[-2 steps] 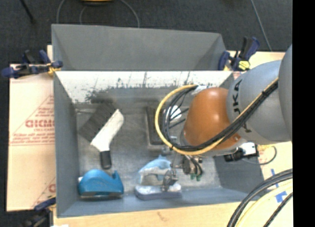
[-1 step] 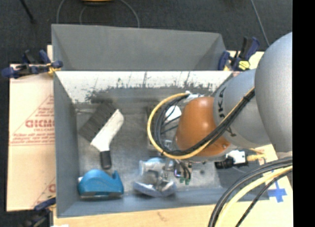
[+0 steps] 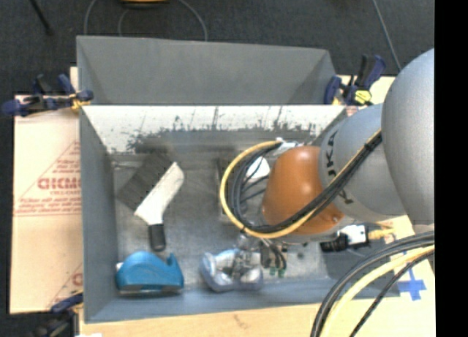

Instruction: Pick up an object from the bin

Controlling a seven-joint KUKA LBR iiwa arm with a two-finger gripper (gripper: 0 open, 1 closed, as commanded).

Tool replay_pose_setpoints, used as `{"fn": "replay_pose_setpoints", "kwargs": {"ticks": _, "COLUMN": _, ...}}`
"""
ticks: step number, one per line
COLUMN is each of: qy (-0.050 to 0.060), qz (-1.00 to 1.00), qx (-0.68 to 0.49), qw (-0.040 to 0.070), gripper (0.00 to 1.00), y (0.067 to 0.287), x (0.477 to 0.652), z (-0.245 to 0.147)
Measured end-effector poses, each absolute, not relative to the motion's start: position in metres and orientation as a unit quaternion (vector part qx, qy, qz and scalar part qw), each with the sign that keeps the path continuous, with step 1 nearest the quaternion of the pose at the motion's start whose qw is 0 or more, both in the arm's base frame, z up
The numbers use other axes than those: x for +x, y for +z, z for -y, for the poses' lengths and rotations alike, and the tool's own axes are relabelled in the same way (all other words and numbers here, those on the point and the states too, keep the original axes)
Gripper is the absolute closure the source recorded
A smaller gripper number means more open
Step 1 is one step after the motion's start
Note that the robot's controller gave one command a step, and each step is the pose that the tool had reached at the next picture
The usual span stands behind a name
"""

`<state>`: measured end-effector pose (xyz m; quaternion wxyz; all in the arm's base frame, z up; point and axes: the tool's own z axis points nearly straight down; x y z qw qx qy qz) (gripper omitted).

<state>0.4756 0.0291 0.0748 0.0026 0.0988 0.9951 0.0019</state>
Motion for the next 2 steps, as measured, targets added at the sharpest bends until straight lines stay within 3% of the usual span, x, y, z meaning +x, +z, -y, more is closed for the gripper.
{"fn": "replay_pose_setpoints", "kwargs": {"ticks": 2, "qy": 0.002, "qz": -0.995, "qx": 0.099, "qw": 0.002, "gripper": 1.00, "y": 0.0757, "x": 0.4756, "z": -0.0293}}
